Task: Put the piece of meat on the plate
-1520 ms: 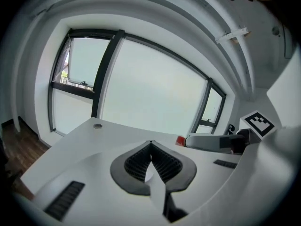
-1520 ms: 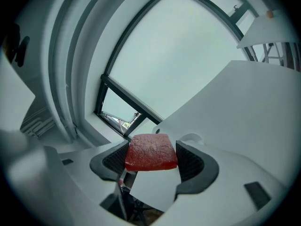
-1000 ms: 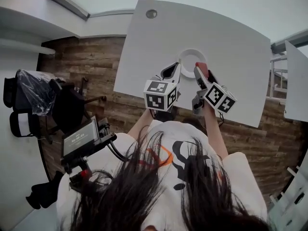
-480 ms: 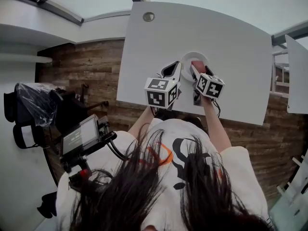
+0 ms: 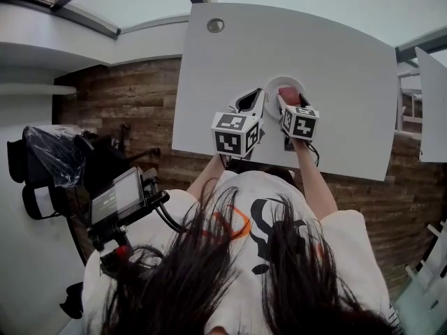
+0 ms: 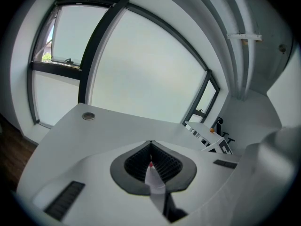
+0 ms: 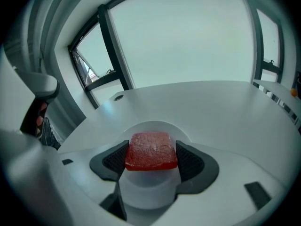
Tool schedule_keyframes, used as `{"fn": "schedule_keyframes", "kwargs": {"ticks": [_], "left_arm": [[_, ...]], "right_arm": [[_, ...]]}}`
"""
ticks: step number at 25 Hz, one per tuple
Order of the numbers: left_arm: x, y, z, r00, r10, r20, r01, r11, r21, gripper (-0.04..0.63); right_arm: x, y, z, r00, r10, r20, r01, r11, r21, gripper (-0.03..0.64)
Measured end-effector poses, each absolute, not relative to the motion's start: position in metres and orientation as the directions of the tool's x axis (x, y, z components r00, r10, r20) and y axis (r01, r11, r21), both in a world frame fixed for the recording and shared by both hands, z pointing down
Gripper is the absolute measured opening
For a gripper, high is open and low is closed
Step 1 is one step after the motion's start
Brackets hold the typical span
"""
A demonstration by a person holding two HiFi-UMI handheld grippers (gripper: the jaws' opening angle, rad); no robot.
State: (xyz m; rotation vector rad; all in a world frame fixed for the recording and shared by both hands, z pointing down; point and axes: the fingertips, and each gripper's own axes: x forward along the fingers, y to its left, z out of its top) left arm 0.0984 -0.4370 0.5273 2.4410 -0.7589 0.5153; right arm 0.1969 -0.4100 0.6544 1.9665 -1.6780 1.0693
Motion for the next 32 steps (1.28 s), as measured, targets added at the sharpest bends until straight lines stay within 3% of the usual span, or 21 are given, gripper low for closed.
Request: {"fn": "schedule_keyframes", "kwargs": {"ticks": [17,25,32], "left_arm": [[0.1,-0.44,0.528,0.767,-0.406,0.496,-0.609,-0.704,0.366,0.006],[0.101,-0.438,0.531,0.767,-0.4,0.501,-0.606,-0.708,0.362,0.006],[0.094,-0.434,0.526,0.767,-0.403,0.5,-0.607,-0.709,0.359,0.006]], "right_arm": [[0.187,-0.41,0.663,0.045,-0.625,0.779,-0.99,-0.132,-0.049,0.322],[0.185,-0.41,0.667,0.003,-0.608,0.794,-0.992,-0.101,-0.073,0.324],[0.193,-0.406,0.652,-0.006,-0.641,0.768,-0.955,-0.224,-0.195,0.324]]}}
